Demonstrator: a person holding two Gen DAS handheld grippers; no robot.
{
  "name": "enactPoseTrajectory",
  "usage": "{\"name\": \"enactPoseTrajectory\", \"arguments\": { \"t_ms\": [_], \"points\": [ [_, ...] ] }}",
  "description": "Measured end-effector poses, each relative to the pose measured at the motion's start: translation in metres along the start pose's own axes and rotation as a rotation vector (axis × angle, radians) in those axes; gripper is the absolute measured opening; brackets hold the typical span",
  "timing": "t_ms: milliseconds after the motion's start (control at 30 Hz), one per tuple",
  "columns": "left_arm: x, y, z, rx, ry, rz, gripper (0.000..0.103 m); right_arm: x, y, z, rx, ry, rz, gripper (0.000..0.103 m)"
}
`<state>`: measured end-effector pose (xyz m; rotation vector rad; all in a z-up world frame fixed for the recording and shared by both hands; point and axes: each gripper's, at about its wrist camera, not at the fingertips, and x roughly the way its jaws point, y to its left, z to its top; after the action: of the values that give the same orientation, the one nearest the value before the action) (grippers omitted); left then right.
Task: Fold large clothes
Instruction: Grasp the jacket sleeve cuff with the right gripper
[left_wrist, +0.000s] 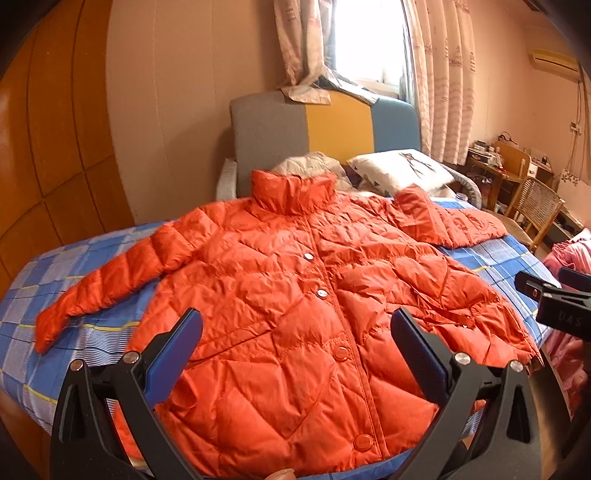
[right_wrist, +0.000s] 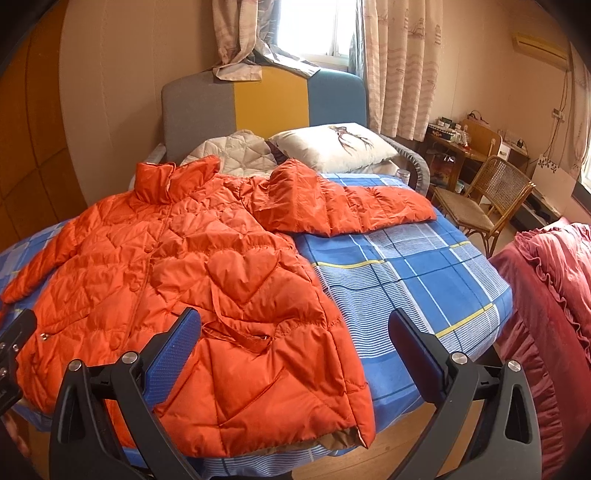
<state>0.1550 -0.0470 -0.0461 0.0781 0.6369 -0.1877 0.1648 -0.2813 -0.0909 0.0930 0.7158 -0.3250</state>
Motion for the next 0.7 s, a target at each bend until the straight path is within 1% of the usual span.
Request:
{"name": "enactPoseTrajectory", "arguments": {
  "t_ms": [67, 133, 167, 200, 233, 267, 300, 333, 367, 400, 433, 500, 600, 667, 700],
  "points": [
    [0.013, 0.005, 0.0, -0.022, 0.043, -0.047, 0.101, 0.014, -0.008, 0.002, 0.021, 0.022, 0.001, 0.1],
    [0.025, 0.014, -0.001, -0.064, 0.073, -0.088, 0.101, 0.036, -0.023, 0.006, 0.073, 0.065, 0.018, 0.1],
    [0.035, 0.021, -0.002, -0.09, 0.092, -0.097, 0.101, 0.049, -0.032, 0.009, 0.099, 0.094, 0.012, 0.1],
    [0.041, 0.026, -0.004, -0.1, 0.1, -0.088, 0.101, 0.06, -0.04, 0.011, 0.121, 0.11, 0.01, 0.1],
    [0.049, 0.032, -0.005, -0.107, 0.108, -0.072, 0.101, 0.074, -0.05, 0.013, 0.147, 0.125, 0.005, 0.1],
    [0.058, 0.039, -0.006, -0.108, 0.123, -0.039, 0.101, 0.086, -0.057, 0.016, 0.165, 0.139, -0.003, 0.096],
    [0.067, 0.044, -0.007, -0.1, 0.138, -0.007, 0.101, 0.1, -0.068, 0.019, 0.194, 0.158, -0.012, 0.083],
    [0.072, 0.047, -0.008, -0.097, 0.147, 0.013, 0.101, 0.115, -0.08, 0.022, 0.224, 0.176, -0.025, 0.078],
    [0.08, 0.057, -0.01, -0.101, 0.159, 0.041, 0.101, 0.126, -0.089, 0.026, 0.244, 0.186, -0.042, 0.076],
    [0.084, 0.063, -0.011, -0.105, 0.168, 0.057, 0.101, 0.14, -0.099, 0.03, 0.265, 0.194, -0.068, 0.076],
    [0.089, 0.072, -0.013, -0.111, 0.181, 0.089, 0.101, 0.152, -0.11, 0.033, 0.292, 0.206, -0.078, 0.076],
    [0.094, 0.09, -0.015, -0.131, 0.187, 0.11, 0.101, 0.176, -0.127, 0.042, 0.341, 0.228, -0.09, 0.071],
    [0.099, 0.115, -0.02, -0.173, 0.204, 0.161, 0.101, 0.208, -0.147, 0.058, 0.383, 0.246, -0.128, 0.07],
    [0.103, 0.129, -0.023, -0.203, 0.213, 0.19, 0.101, 0.232, -0.161, 0.07, 0.427, 0.265, -0.147, 0.064],
    [0.104, 0.136, -0.025, -0.224, 0.221, 0.201, 0.101, 0.242, -0.167, 0.075, 0.445, 0.267, -0.16, 0.064]
  ]
}}
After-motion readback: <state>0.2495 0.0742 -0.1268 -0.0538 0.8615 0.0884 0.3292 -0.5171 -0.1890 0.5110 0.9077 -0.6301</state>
